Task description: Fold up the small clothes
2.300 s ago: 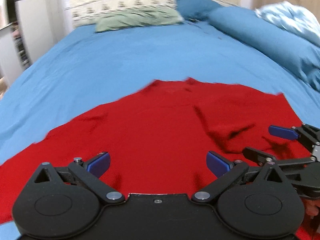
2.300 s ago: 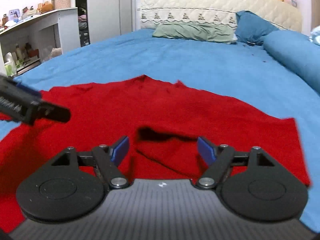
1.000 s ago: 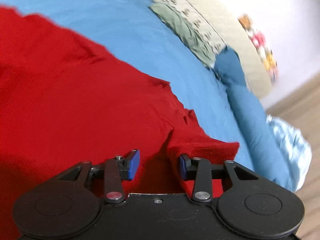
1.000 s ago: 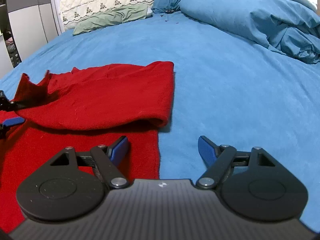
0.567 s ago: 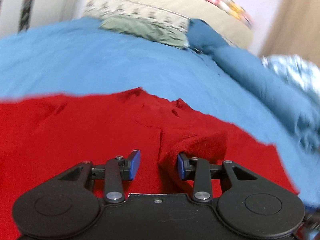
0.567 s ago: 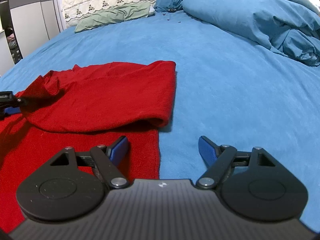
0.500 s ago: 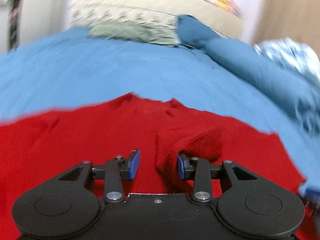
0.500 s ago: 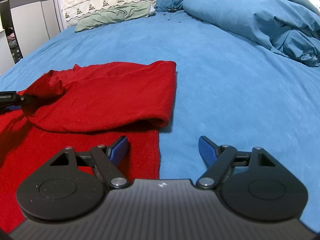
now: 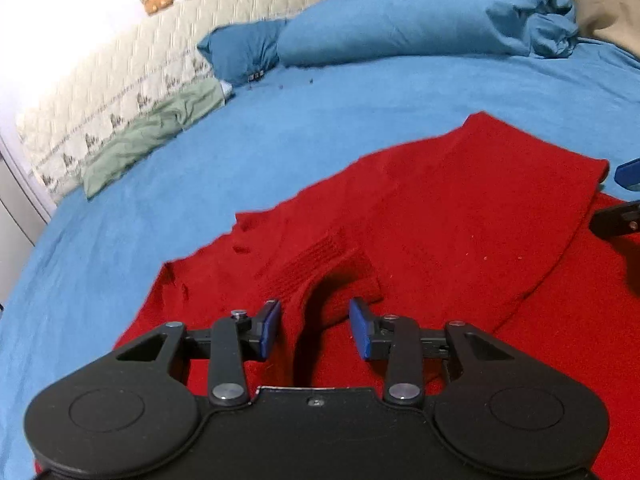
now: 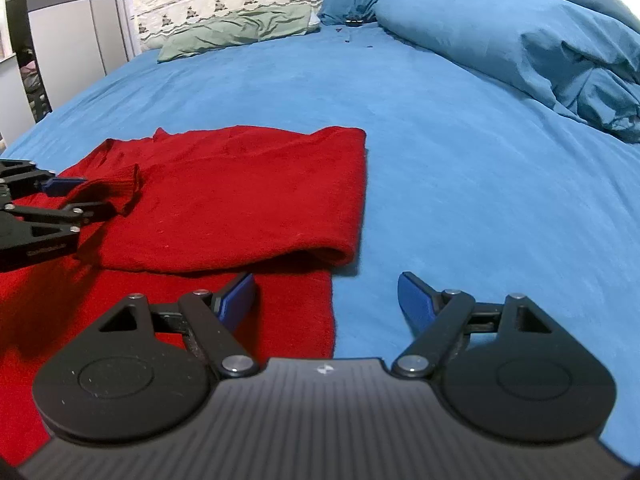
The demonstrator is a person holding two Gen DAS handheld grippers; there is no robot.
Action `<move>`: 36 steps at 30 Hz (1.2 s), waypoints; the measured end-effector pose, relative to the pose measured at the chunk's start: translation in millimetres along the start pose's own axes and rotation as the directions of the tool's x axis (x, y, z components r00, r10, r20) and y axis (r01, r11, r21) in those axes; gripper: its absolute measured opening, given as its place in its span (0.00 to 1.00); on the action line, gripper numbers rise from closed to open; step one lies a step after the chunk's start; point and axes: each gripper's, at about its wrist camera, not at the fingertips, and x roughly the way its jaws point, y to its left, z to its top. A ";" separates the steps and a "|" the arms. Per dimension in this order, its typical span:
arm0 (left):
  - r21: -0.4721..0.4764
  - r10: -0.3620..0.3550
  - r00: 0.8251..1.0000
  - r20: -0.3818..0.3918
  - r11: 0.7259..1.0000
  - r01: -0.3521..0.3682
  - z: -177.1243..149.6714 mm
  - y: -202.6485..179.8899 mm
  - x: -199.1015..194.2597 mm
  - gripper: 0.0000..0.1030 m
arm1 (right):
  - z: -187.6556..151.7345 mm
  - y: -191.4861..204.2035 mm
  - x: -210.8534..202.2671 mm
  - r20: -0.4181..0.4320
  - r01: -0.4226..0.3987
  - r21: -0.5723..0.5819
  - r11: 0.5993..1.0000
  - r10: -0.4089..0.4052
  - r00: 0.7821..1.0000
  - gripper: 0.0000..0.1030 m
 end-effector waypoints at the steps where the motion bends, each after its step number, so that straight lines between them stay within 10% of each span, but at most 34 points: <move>1: -0.009 0.007 1.000 -0.010 1.000 -0.007 1.9 1.5 3.6 0.05 | 0.0 1.4 0.0 0.000 0.002 -0.008 1.000 -0.002 1.000 0.91; 7: -0.247 0.148 0.988 0.033 0.960 -0.135 -4.8 49.4 -20.1 0.05 | 4.5 9.4 2.9 0.001 -0.002 -0.064 0.998 0.002 1.000 0.91; 15: -0.674 0.311 0.950 0.036 0.709 -0.207 -62.3 125.6 -63.1 0.05 | 13.3 28.7 15.6 -0.006 0.012 -0.166 0.986 -0.014 1.000 0.91; 24: -0.740 0.326 0.945 0.032 0.643 -0.196 -96.8 125.6 -77.7 0.06 | 29.7 40.2 36.9 -0.004 0.066 -0.235 0.970 -0.069 0.998 0.91; 29: -0.788 0.290 0.957 0.015 0.592 -0.168 -120.5 119.9 -90.0 0.34 | 30.6 27.7 40.9 -0.018 0.101 -0.197 0.975 -0.106 0.994 0.91; 36: -0.885 0.251 0.968 -0.011 0.449 -0.126 -150.1 148.1 -95.0 0.56 | 29.0 14.9 32.5 -0.017 0.095 -0.172 0.981 -0.099 0.995 0.92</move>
